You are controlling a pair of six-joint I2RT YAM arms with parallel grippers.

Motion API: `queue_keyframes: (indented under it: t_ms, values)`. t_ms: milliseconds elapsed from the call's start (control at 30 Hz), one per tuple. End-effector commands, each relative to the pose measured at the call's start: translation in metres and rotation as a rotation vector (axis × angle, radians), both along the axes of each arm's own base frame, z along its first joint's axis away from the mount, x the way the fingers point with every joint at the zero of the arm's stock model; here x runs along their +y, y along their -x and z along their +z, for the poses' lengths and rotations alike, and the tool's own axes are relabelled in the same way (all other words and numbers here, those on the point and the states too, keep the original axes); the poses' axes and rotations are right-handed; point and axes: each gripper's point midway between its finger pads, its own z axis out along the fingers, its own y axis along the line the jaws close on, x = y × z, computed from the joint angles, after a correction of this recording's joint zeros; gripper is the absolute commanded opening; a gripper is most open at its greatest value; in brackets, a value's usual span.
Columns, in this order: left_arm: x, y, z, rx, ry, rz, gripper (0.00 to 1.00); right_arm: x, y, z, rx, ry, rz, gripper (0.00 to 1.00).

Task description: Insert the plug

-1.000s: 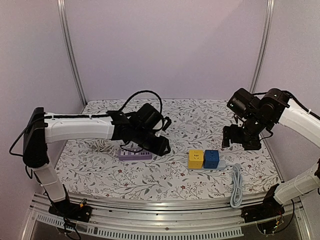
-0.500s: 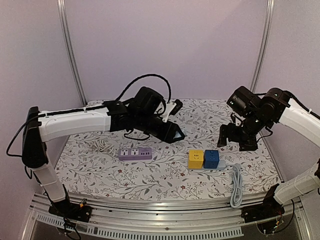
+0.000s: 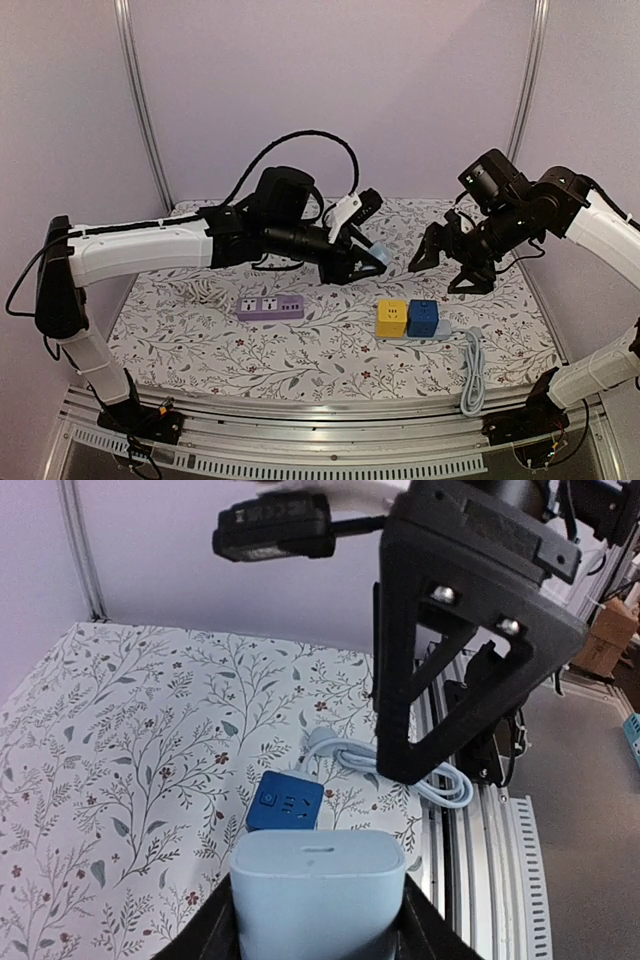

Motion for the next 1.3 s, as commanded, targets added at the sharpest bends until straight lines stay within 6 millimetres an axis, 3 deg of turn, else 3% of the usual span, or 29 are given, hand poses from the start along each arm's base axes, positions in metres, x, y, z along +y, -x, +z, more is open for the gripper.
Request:
queue_keyframes:
  t_ms: [0,200,667,1267]
  values:
    - [-0.007,0.023,0.021,-0.166,0.054,-0.202,0.0,0.031,0.002,0.021,0.042,-0.197,0.025,0.92]
    - [-0.003,0.022,0.01,-0.181,0.001,-0.251,0.0,0.052,0.001,0.034,0.072,-0.343,0.013,0.89]
    - [0.004,0.022,0.001,-0.114,-0.028,-0.334,0.0,0.068,-0.011,0.041,0.084,-0.358,0.022,0.82]
    - [-0.004,0.009,-0.007,-0.092,-0.049,-0.262,0.0,0.088,-0.007,0.025,0.127,-0.301,0.054,0.51]
